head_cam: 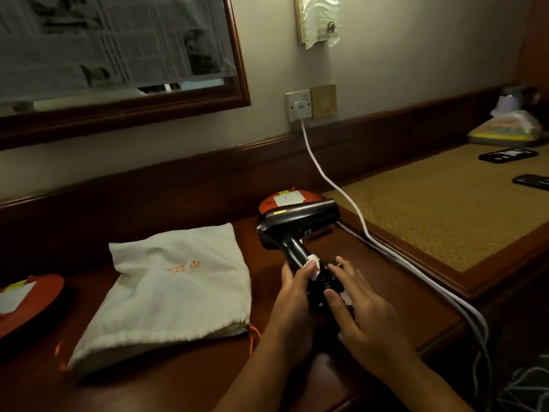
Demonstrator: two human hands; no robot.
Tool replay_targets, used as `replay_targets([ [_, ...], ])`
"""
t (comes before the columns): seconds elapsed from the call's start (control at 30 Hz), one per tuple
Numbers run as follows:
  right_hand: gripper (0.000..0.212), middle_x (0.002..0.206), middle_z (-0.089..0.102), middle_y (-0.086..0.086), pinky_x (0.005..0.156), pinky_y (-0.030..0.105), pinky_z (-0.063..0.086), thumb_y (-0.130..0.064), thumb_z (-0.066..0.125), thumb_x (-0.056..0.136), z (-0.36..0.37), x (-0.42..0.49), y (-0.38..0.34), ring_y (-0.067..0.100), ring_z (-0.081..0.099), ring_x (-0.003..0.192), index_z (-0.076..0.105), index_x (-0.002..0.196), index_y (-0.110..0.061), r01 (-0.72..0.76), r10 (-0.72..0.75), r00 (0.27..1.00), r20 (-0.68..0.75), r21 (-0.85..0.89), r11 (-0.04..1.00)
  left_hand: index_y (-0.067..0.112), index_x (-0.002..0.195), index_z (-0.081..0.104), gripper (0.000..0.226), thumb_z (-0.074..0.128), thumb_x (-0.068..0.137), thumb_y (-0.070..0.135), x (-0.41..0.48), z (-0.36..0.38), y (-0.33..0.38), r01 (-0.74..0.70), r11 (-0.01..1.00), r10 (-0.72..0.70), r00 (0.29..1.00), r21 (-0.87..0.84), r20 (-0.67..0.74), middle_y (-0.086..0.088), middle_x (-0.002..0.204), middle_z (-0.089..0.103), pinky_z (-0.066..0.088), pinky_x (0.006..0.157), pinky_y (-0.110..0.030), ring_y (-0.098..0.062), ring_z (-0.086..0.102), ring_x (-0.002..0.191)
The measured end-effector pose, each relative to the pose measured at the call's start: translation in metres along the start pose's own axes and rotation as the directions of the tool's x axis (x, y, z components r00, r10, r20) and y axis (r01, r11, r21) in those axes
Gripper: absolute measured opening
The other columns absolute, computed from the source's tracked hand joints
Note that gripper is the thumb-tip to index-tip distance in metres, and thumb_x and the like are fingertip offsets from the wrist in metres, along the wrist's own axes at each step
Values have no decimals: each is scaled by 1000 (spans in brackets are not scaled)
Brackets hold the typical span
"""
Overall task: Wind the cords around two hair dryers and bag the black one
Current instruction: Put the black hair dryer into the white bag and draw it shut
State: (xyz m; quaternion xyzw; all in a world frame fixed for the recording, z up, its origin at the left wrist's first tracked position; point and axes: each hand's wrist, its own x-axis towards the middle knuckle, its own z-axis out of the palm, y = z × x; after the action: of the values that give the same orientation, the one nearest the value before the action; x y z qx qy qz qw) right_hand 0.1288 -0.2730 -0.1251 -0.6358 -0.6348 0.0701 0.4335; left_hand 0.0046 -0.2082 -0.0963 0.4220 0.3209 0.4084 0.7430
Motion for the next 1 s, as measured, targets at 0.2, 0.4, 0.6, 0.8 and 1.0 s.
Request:
replay_targets([
  [0.2,51,146,43,-29,100,18,45,-50,51,97,29,-2,-60,-2,46,131,38,146,-39,153,-175,983,60,265,952,44,133,53,45,60,97,19,-47,-48,25,-230,960,227,973,-159,-34,-24,131,62,50,95,-67,-47,63,118],
  [0.4,28,107,67,-19,78,24,50,-31,54,99,68,18,-91,0,63,93,55,127,-36,168,-224,961,161,301,939,39,139,51,75,56,74,3,-123,-131,71,-439,894,448,868,91,-215,-21,121,68,55,75,-56,-47,67,98],
  [0.6,30,120,60,-4,84,35,36,-42,57,90,106,64,-105,22,51,112,68,116,-32,403,-209,840,501,-318,858,34,129,65,79,61,58,0,-189,-186,95,-372,875,461,834,309,-303,-20,106,70,44,58,-39,-35,55,70],
  [0.8,10,85,65,0,63,43,51,-30,54,94,89,97,-126,26,63,76,59,100,-23,387,-372,913,164,-70,919,30,136,62,83,85,59,9,-224,-202,106,-231,769,389,909,596,-150,-25,101,74,54,66,-39,-40,65,74],
  [1.0,15,94,54,-1,64,39,50,-13,54,91,59,124,-149,27,60,79,61,97,-25,560,-498,816,294,-187,807,48,128,65,74,84,76,-1,-200,-193,114,-247,397,500,866,884,17,15,123,72,54,91,-20,-3,67,113],
])
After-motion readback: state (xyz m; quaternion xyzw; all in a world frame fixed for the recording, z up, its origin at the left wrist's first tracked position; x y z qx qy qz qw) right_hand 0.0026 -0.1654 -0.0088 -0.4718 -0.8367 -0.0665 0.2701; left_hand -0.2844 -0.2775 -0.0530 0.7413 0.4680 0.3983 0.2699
